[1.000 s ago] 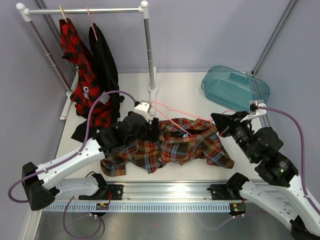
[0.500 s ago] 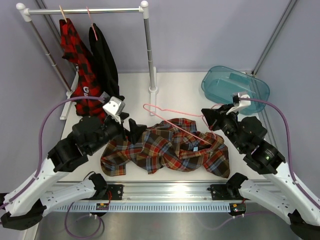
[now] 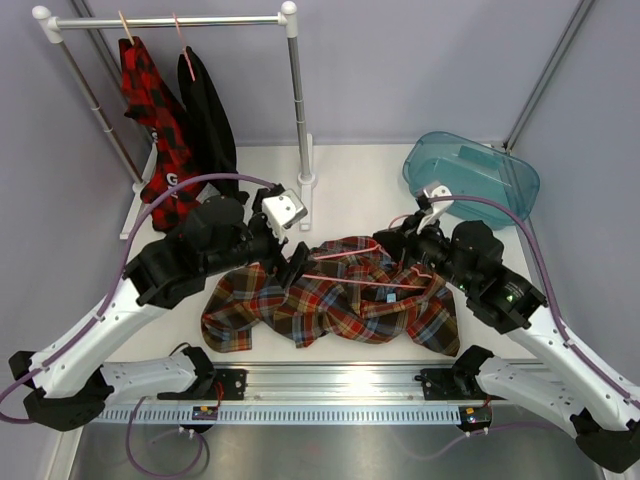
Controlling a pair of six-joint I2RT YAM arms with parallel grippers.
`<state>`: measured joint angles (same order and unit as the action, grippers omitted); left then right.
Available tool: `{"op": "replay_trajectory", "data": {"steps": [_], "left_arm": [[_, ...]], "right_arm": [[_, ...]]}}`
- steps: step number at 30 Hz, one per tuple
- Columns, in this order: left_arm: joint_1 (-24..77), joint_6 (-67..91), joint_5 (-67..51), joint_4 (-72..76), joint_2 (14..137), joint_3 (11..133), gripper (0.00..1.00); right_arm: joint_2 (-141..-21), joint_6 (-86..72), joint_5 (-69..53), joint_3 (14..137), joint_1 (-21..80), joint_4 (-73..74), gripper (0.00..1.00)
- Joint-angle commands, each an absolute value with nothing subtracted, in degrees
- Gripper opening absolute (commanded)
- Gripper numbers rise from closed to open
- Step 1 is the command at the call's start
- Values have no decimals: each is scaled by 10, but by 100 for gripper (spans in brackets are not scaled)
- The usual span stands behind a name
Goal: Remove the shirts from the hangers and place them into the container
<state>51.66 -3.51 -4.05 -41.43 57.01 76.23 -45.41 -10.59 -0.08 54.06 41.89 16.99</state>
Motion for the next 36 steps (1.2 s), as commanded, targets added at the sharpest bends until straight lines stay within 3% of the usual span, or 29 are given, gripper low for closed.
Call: {"op": "replay_trajectory", "data": {"steps": [1, 5, 12, 22, 24, 34, 35, 36], "left_arm": [[514, -106, -114, -460, 591, 809, 99], [513, -113, -194, -475, 613, 797, 97], [513, -120, -208, -475, 623, 753, 91], [513, -116, -188, -490, 628, 728, 70], [513, -115, -185, -490, 627, 724, 58], [512, -118, -194, -490, 620, 726, 18], [512, -119, -194, -490, 620, 726, 13], [512, -120, -194, -490, 619, 725, 2]], "right_arm": [[-448, -66, -71, 555, 421, 137, 0], [-446, -52, -78, 555, 420, 135, 0], [-446, -33, -91, 576, 420, 144, 0], [-435, -31, -88, 579, 421, 146, 0], [-435, -31, -85, 578, 421, 147, 0], [-433, -33, -83, 567, 420, 144, 0], [-434, -33, -83, 565, 420, 142, 0], [-433, -34, -84, 563, 420, 142, 0]]}}
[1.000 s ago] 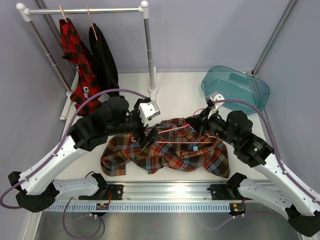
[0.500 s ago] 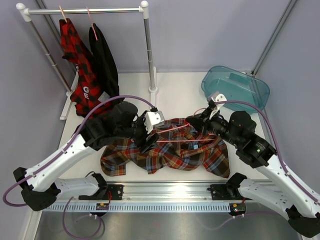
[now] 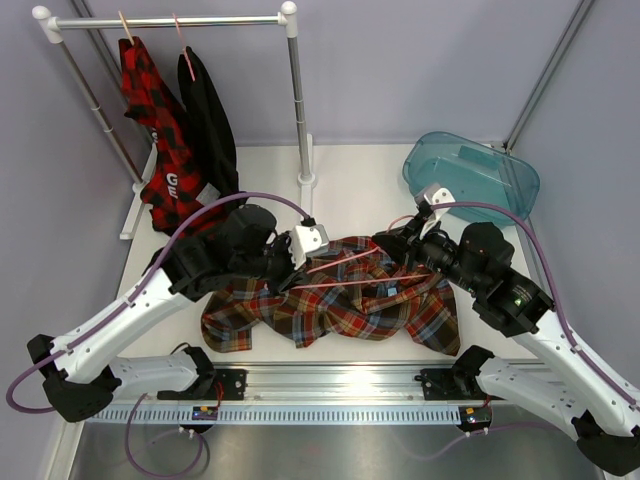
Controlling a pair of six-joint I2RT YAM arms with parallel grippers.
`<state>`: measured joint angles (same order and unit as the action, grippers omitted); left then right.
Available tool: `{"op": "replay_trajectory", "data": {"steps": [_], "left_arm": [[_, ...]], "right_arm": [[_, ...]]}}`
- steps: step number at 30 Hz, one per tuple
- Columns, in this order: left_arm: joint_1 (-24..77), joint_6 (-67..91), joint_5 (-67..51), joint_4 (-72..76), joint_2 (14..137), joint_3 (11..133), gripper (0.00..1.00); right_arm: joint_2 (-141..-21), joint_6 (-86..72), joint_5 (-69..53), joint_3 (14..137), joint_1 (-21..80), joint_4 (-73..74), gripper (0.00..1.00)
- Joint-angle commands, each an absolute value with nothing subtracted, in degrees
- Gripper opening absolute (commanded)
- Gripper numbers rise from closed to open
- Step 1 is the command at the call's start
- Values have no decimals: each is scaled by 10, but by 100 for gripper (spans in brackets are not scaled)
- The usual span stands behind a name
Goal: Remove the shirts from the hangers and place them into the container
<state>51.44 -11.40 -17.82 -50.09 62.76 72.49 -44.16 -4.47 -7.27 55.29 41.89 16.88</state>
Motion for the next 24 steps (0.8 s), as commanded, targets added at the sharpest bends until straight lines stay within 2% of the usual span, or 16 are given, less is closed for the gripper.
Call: {"op": "replay_trajectory", "data": {"steps": [1, 5, 6, 7, 8, 11, 12, 13, 15, 24], "left_arm": [[512, -120, -194, -490, 618, 723, 0], [512, -131, -199, -490, 614, 721, 0], [512, -132, -200, -490, 613, 720, 0], [512, -133, -200, -490, 611, 720, 0], [512, -135, -198, -489, 606, 718, 0], [512, -138, -193, -490, 595, 712, 0], [512, -138, -192, -490, 592, 710, 0], [512, -137, -192, -490, 590, 707, 0], [512, -137, -189, -490, 582, 704, 0], [512, -112, -140, -505, 553, 690, 0]], "right_arm": [[-433, -34, -85, 561, 421, 141, 0], [-432, -37, -91, 553, 420, 140, 4], [-431, -39, -93, 549, 421, 140, 12], [-430, -40, -94, 547, 421, 140, 17], [-427, -42, -93, 543, 420, 141, 36], [-419, -52, -91, 535, 420, 147, 69], [-417, -54, -87, 534, 421, 151, 87], [-414, -61, -81, 532, 421, 154, 93], [-403, -69, -53, 530, 420, 173, 100], [-305, -134, 42, 520, 421, 247, 100]]}}
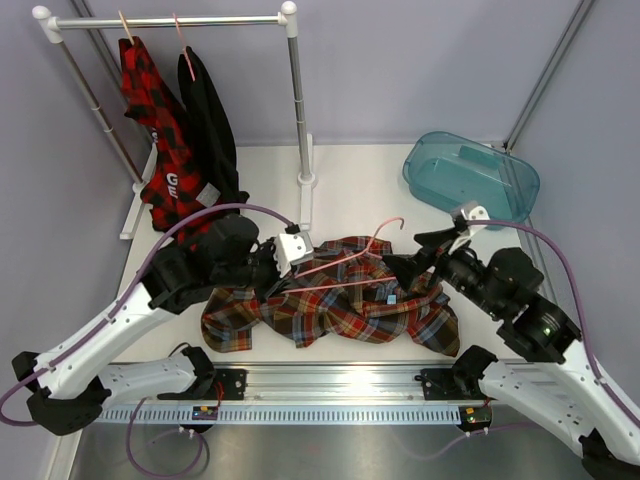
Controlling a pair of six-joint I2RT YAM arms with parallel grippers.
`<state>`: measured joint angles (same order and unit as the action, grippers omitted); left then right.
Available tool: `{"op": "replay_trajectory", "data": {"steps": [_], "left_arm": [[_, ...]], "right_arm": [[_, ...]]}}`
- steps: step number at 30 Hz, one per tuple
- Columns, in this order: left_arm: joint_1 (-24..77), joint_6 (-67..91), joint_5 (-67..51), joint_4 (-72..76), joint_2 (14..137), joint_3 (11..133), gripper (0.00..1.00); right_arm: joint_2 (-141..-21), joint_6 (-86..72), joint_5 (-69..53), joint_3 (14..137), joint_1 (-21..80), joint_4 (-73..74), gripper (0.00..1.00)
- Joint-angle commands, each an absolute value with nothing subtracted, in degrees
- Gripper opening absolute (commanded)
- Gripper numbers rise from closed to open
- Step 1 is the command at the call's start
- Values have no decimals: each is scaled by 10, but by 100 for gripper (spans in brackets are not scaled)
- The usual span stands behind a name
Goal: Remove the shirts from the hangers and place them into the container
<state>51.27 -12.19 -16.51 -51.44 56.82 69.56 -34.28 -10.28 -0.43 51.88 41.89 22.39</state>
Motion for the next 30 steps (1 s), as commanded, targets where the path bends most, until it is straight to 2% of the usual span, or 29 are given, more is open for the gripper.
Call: {"op": "replay_trajectory", "data": {"steps": [1, 7, 16, 19, 26, 30], "left_arm": [[511, -105, -128, -507, 551, 686, 0], [508, -47, -35, -505, 546, 694, 0], [498, 67, 304, -505, 498, 738, 0], [476, 84, 375, -502, 504, 771, 0], [335, 44, 296, -439, 590, 872, 0], [292, 31, 257, -406, 664, 953, 0]], "right_arm": [[-294, -141, 44, 522, 421, 261, 99], [-228, -144, 39, 558, 420, 315, 99], [-231, -151, 96, 534, 420, 336, 99], [-245, -154, 94, 517, 420, 323, 99], [-278, -148, 62, 507, 421, 308, 100], [-274, -145, 47, 505, 420, 309, 100]]}}
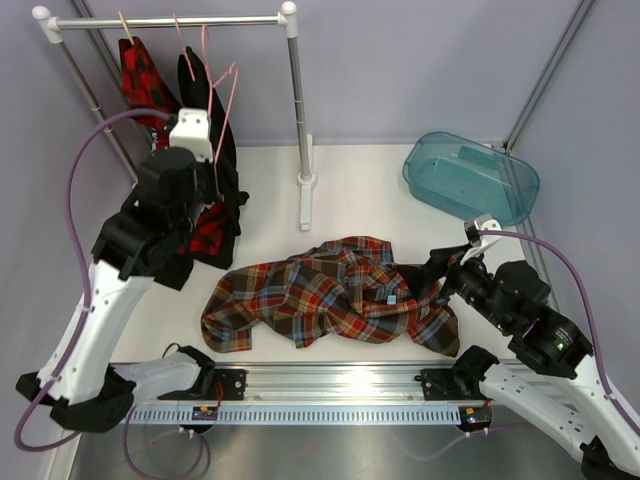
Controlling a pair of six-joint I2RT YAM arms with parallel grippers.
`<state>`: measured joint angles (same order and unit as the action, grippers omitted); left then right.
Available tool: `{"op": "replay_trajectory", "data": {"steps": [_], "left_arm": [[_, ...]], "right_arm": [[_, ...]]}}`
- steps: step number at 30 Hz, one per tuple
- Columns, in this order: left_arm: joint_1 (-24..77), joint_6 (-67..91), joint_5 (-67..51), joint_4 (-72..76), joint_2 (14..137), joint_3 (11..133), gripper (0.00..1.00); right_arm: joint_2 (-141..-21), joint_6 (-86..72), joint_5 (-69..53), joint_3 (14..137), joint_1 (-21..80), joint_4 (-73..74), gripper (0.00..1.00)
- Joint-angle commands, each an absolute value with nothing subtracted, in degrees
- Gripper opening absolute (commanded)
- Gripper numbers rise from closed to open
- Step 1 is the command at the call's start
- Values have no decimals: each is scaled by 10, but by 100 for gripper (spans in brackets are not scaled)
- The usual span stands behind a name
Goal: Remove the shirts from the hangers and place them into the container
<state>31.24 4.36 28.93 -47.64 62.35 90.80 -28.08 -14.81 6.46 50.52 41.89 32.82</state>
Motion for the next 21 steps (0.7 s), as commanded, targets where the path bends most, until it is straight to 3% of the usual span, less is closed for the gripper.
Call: {"op": "replay_trajectory", "data": {"steps": [1, 9, 21], "left_arm": [[284, 33, 237, -400, 678, 980, 0], [228, 46, 193, -393, 819, 1105, 0], [210, 83, 146, -376, 896, 1102, 0]], "right_arm": [[-272, -146, 41, 505, 420, 309, 99], [-245, -147, 37, 502, 421, 313, 99], [-250, -149, 38, 497, 420, 309, 100]]}}
